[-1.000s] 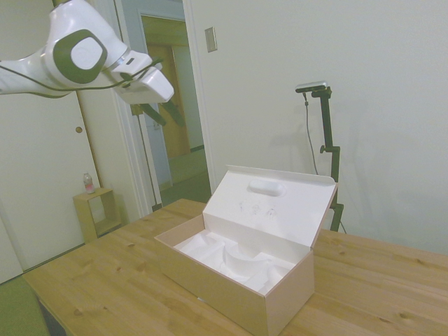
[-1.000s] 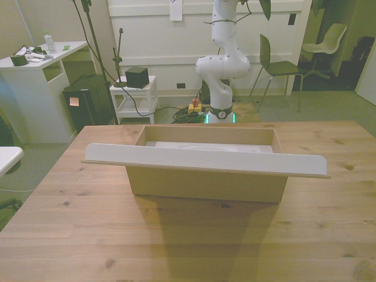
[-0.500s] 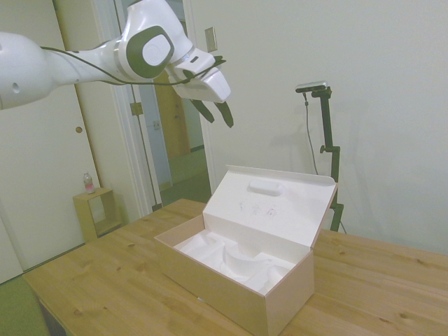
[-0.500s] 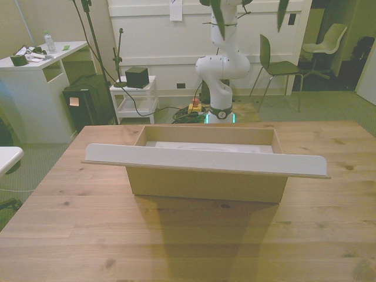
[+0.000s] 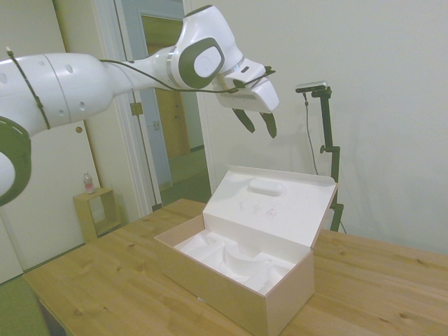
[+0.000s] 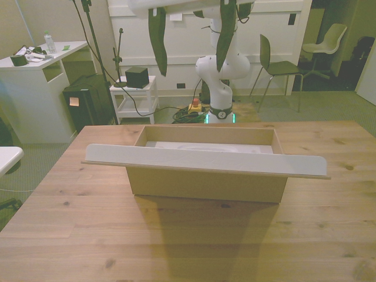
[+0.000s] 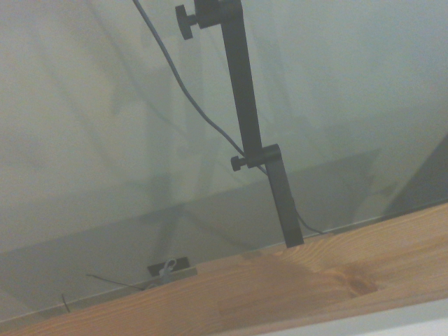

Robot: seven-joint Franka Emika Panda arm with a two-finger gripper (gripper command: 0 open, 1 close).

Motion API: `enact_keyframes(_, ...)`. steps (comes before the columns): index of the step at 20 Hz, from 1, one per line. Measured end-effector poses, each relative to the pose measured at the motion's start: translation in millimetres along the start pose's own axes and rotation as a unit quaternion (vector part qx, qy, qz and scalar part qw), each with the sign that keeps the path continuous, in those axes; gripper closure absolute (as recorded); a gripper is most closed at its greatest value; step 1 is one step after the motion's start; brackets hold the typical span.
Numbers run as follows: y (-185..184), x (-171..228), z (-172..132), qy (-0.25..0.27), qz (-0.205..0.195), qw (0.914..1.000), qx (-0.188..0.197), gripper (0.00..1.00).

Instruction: Close the box

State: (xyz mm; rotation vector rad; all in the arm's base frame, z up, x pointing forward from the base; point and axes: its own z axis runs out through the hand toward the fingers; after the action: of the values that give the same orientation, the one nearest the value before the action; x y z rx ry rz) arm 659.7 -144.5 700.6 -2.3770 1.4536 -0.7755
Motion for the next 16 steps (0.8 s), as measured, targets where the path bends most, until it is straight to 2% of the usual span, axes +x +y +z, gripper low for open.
enact_keyframes(6, -3, 17, 55, 0.002, -0.013, 0.9997, -0.019, 0.0)
enact_keyframes(12, 1, 15, 124, -0.005, -0.029, 0.9981, -0.054, 0.0)
enact_keyframes(16, 5, 14, 158, -0.004, -0.046, 0.9964, -0.072, 0.0)
